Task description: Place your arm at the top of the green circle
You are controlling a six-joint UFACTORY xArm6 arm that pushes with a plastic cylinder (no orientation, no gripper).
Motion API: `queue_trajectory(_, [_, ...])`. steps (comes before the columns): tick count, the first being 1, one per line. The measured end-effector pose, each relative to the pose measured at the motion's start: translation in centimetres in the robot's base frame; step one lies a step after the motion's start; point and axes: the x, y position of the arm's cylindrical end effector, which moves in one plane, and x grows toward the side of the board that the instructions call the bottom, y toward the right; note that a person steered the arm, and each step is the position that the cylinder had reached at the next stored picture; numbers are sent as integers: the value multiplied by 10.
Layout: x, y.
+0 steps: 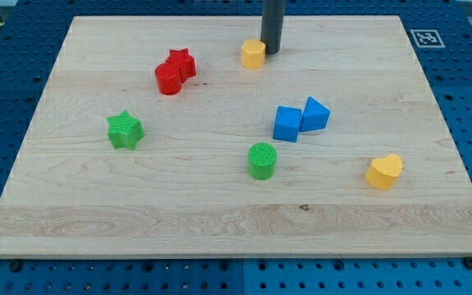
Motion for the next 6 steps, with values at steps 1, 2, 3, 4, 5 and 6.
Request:
queue_trajectory(1, [0,-8])
queue_trajectory(2, [0,-11])
queue_trajectory(3, [0,-27])
queue_trajectory(4, [0,-28])
queue_trajectory(5, [15,-35])
queue_trajectory(6, [21,-41])
